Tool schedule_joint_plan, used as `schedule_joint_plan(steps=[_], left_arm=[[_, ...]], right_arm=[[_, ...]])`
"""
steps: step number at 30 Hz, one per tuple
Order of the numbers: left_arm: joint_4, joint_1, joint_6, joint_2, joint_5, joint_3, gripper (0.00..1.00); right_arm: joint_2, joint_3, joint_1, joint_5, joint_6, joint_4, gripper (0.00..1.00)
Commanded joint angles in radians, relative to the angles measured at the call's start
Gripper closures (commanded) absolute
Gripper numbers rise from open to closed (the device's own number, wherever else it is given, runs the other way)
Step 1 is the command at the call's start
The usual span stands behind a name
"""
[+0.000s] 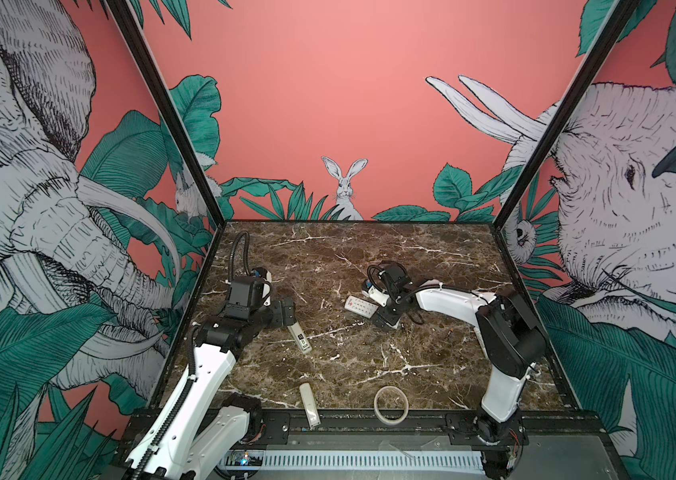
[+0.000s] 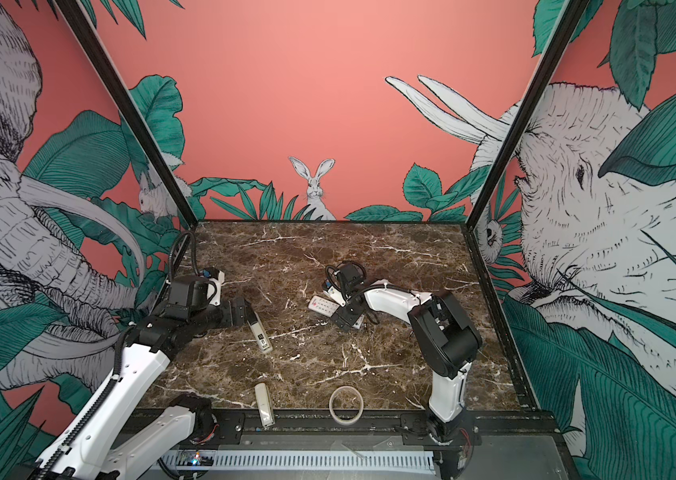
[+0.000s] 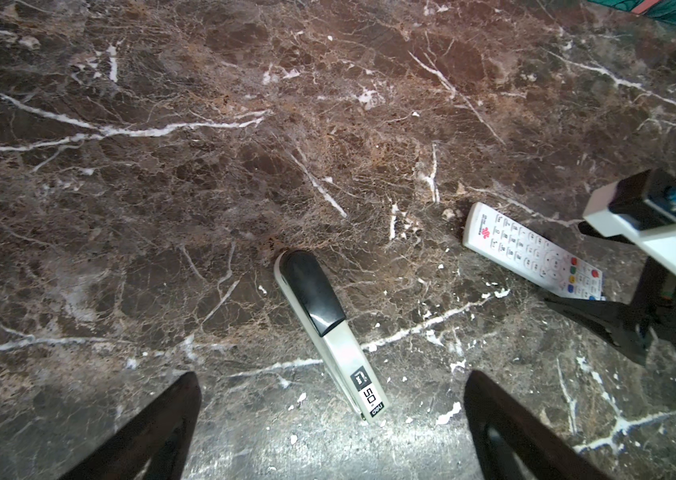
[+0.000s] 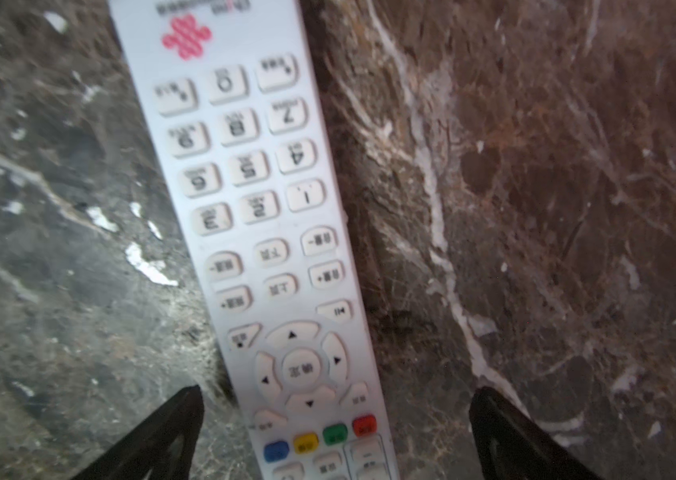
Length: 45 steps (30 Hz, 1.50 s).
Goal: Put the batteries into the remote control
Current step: 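Reach the right gripper toward the white remote control while the left arm rises, then grasp the white remote control lengthwise with the right gripper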
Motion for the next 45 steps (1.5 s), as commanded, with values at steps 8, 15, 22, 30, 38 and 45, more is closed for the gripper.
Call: schedule_joint_plan(steps=[8,15,22,30,38,45], left_arm=[[0.021,-0.005,0.012,0.013,0.044,0.005,0.0],[0.004,-0.003,0.005,-0.047,0.045,-0.035,0.0],[-0.005,-0.005,0.005,-0.058,0.05,-0.033,0.0],[0.014,-0.009,0.003,-0.046,0.056,-0.044,0.0],[0.022,-0.009,0.002,-0.034,0.063,-0.047,0.0],[0.028,-0.009,0.0,-0.04,0.068,-0.052,0.0]], right_arm=[[0.068,0.05,-0.05,0.289,0.104,-0.128,0.01],[0.224,0.279,-0.095,0.375,0.162,-0.176,0.01],[0.427,0.605,-0.105,0.365,0.19,-0.257,0.01],[0.55,0.82,-0.046,0.253,0.172,-0.284,0.01],[0.578,0.855,0.033,0.178,0.185,-0.26,0.0],[0.466,0.729,0.051,0.2,0.318,-0.21,0.01]])
